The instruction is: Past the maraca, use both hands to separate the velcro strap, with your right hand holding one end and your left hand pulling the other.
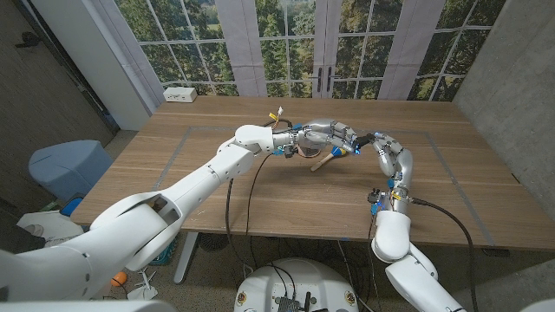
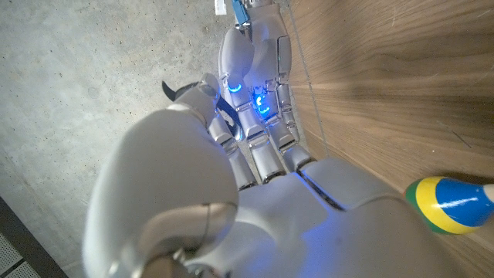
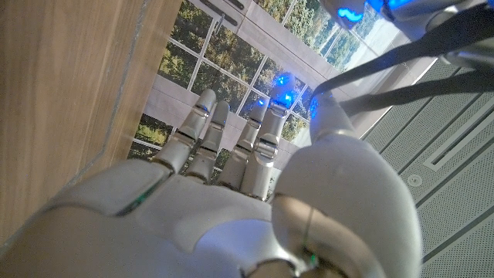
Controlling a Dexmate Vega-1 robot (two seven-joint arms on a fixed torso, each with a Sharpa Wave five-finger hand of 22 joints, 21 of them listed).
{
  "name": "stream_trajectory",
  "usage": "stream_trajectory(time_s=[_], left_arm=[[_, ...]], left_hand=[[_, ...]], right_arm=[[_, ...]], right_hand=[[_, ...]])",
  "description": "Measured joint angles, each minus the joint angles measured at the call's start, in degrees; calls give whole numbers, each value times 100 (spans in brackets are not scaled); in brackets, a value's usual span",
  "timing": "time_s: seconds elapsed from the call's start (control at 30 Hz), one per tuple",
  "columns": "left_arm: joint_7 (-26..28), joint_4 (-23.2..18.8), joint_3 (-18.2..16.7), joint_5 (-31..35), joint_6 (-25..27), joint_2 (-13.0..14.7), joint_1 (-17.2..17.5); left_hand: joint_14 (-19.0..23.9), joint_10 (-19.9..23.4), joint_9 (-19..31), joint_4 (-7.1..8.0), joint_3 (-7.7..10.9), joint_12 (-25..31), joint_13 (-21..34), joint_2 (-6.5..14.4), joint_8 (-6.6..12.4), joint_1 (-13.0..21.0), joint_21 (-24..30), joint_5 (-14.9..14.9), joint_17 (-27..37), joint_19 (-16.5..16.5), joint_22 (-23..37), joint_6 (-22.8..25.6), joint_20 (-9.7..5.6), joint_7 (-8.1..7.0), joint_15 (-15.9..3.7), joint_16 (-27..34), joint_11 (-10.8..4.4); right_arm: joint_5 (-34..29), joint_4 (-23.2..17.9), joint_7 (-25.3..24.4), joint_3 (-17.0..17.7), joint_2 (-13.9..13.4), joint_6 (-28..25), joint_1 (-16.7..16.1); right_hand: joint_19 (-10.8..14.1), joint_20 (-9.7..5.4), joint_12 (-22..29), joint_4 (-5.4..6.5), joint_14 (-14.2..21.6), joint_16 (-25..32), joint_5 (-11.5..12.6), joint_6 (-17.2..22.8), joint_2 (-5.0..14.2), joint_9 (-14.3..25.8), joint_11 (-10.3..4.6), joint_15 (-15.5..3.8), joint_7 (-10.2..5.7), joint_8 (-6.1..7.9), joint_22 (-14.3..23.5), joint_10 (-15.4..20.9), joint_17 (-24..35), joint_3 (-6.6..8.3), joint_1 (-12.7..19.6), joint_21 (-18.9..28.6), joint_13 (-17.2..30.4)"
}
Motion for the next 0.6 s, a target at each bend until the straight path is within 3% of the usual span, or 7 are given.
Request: stream_trajectory(time_s=[0.23, 0.37, 0.4, 0.47, 0.5, 0.53, 0.6], left_arm=[[-63, -79, 9, 37, -89, 37, 4], [-138, -114, 20, 37, -162, 49, 4], [-150, -122, 25, 38, -176, 50, 4], [-195, -126, 30, 36, -206, 52, 4], [-257, -136, 29, 30, -235, 61, 3], [-348, -152, 42, 28, -277, 60, 4], [-366, -151, 49, 31, -285, 59, 4]], left_hand=[[0, -74, -12, 0, 0, 0, -5, -29, -8, -29, 46, 13, 29, 0, 0, -2, 0, 1, 0, 0, 76], [0, -781, -15, -16, -16, 0, -5, -29, -8, -29, 79, 13, 55, 0, -1, -618, 0, 617, 0, 0, 783], [0, -790, -20, -16, -16, -1, -6, -29, -8, -29, 79, 13, 55, 0, 0, -640, 0, 639, 0, 0, 792], [0, -780, 55, -16, -16, 41, 25, -45, 105, -45, 100, 13, 56, -17, -3, -433, -15, 602, 1, 0, 795], [1, -268, 102, -16, -16, 120, 400, -66, 168, -65, 100, 13, 63, -29, -9, 37, -30, 231, 1, 0, 463], [1, -171, 75, -16, -16, 120, 398, -93, 137, -91, 120, 15, 78, -30, -15, 144, -30, 123, 1, 0, 361], [25, -171, 54, -16, -16, 119, 398, -93, 102, -91, 122, 48, 83, -30, -16, 196, -30, 71, -2, -19, 361]], right_arm=[[171, 55, -68, 38, 167, 59, 14], [311, 51, -109, 78, 251, 31, 17], [378, 43, -122, 87, 273, -13, 16], [416, 24, -125, 91, 298, -37, 16], [487, 8, -157, 115, 325, -105, 24], [601, 12, -221, 179, 346, -183, 20], [687, -17, -270, 201, 383, -232, 19]], right_hand=[[0, 0, 0, -38, 0, 0, -39, 30, -40, 12, 0, 0, 151, -23, 0, 0, 0, -7, 36, 17, 51], [-25, 25, 0, -38, -1, 0, -39, 35, -40, 15, 0, 0, 244, -45, -1, 0, -6, -7, 36, 17, 57], [-47, 43, -1, -38, -1, 0, -39, 31, -40, 15, 0, 0, 274, -45, -1, -1, -11, -7, 36, 17, 69], [-108, 26, 0, -37, 0, -24, 52, 42, -19, 15, 0, 0, 327, -45, -1, 0, -23, 29, 52, 17, 78], [-126, 43, -4, 4, -1, -29, 105, 39, 276, 15, 1, 0, 348, -47, -1, 0, -39, 82, 346, 17, 89], [-126, 43, -17, 2, -1, -29, 74, 48, 369, 16, 1, 0, 375, -67, -1, -1, -43, 80, 438, 17, 101], [-158, 75, -17, -13, -1, -29, 42, 48, 369, 35, 21, 0, 375, -67, -1, 20, -46, 64, 441, 17, 105]])
